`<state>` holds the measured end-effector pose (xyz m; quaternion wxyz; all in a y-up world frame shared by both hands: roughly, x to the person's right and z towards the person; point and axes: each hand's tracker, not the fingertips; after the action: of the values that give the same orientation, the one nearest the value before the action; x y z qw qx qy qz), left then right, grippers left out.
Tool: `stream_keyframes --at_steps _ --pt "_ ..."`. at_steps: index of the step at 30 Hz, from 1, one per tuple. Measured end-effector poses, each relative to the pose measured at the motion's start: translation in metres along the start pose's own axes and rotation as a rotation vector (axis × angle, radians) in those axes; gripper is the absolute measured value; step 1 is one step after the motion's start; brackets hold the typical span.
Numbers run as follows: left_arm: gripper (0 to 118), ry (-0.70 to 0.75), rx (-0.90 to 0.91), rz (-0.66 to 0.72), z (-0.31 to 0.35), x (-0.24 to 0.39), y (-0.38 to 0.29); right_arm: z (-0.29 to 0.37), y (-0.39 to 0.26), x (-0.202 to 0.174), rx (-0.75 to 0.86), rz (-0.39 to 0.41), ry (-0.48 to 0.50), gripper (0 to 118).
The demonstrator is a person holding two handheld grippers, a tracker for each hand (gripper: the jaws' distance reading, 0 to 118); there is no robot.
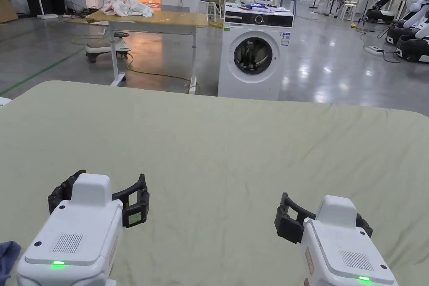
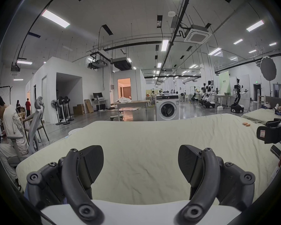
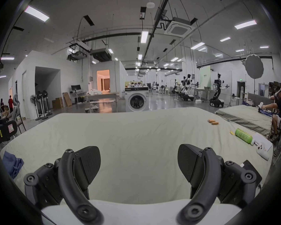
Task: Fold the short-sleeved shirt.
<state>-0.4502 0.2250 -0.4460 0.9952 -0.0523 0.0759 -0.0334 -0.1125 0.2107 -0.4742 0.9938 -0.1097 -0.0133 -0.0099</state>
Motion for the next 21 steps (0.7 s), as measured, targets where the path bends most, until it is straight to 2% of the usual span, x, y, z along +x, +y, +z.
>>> stream_keyframes --at_steps 4,6,9,12,15,21 --pt "96 -0.015 -0.014 0.019 0.001 -0.002 0.000 -0.003 0.001 -0.003 -0.044 -0.007 -0.050 100" --pt "97 -0.021 -0.013 0.019 0.002 -0.002 -0.001 -0.005 0.001 -0.001 -0.060 -0.031 -0.038 100" --pt "98 -0.027 -0.016 0.018 0.003 -0.002 0.000 -0.008 0.006 0.002 -0.134 -0.127 -0.018 100" --pt "98 -0.024 -0.021 -0.001 0.002 -0.002 0.000 -0.011 0.012 0.003 -0.198 -0.193 -0.062 100" --pt "98 -0.014 -0.024 -0.008 0.001 -0.002 0.000 -0.016 0.017 0.002 -0.220 -0.180 -0.086 100" --pt "98 -0.012 -0.036 0.002 -0.001 -0.003 0.003 -0.021 0.017 0.005 -0.247 -0.165 -0.068 100"
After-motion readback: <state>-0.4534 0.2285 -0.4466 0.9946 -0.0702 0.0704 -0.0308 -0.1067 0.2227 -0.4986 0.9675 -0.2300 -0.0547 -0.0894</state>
